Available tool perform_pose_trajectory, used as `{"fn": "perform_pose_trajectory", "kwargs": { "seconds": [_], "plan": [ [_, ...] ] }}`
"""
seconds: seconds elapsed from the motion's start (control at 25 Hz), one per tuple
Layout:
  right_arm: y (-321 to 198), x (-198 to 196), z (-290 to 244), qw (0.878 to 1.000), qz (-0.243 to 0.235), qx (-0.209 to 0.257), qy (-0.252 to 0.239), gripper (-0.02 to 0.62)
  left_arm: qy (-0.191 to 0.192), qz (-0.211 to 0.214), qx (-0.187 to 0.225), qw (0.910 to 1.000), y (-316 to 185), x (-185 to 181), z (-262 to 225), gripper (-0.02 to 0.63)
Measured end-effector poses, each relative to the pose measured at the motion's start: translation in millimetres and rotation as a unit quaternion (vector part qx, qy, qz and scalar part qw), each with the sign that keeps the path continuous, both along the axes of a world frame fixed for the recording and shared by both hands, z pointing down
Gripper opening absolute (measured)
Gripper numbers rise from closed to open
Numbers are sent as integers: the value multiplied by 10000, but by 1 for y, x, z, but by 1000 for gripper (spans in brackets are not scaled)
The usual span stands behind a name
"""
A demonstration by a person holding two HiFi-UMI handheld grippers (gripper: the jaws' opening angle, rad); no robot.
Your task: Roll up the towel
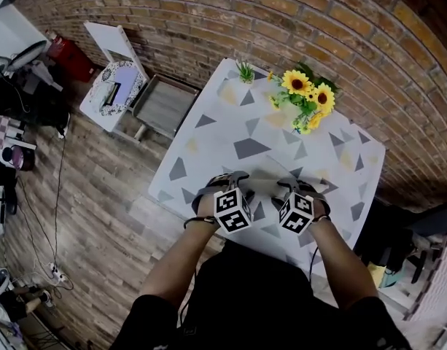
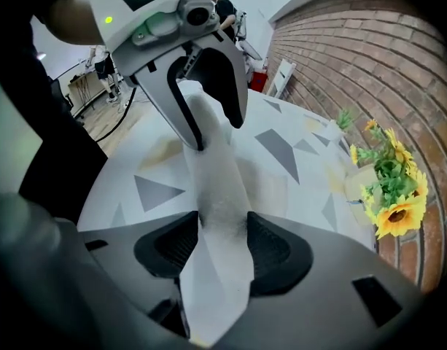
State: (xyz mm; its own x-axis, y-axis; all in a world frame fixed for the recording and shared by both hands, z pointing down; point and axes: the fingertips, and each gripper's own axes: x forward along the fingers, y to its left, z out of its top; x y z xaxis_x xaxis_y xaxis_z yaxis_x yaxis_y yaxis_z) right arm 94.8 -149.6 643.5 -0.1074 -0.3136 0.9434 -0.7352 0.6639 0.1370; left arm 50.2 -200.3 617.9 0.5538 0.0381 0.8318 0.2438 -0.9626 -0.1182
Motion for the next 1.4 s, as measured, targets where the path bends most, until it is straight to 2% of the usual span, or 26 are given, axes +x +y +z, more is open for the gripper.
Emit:
{"fn": "perform_pose_trajectory", "kwargs": {
  "seconds": [0.16, 0.28, 0.4, 0.52, 0.6, 0.84, 0.88, 0.96, 1.04, 1.16, 1.4],
  "plan": [
    [-13, 7, -4, 9999, -48, 96, -46, 219, 27, -127, 17, 9999, -10, 6, -4, 232],
    [-23, 13, -8, 9998, -59, 150, -123, 189, 36, -153, -2, 9999, -12, 12, -8, 232],
    [-29, 20, -11, 9998, -68, 114, -177, 186, -7, 3, -19, 10000, -7, 17, -12, 232],
    [-35, 23, -12, 9994, -11, 71, -327, 143, -118, 247, 7, 9996, 1, 20, -9, 233],
    [-41, 25, -12, 9992, 25, 79, -390, 138, -232, 354, 22, 9991, 3, 20, -2, 233],
    [-55, 30, -14, 9980, 175, 115, -592, 118, -442, 246, 121, 9986, -8, 22, 16, 233],
    [-57, 31, -13, 9979, 227, 144, -592, 119, -442, 203, 126, 9987, -12, 23, 17, 230],
    [-61, 34, -12, 9978, 301, 246, -528, 137, -446, 174, 76, 9988, -17, 24, 20, 185],
    [-62, 34, -12, 9980, 252, 312, -490, 187, -483, 201, -34, 9986, -17, 23, 22, 143],
    [-50, 30, -9, 9982, 128, 176, -559, 232, -528, 240, -153, 9982, -12, 17, 21, 100],
    [-5, 21, 7, 9987, -138, -254, -423, 250, -622, 296, -618, 9957, 15, -4, 20, 84]
  ]
}}
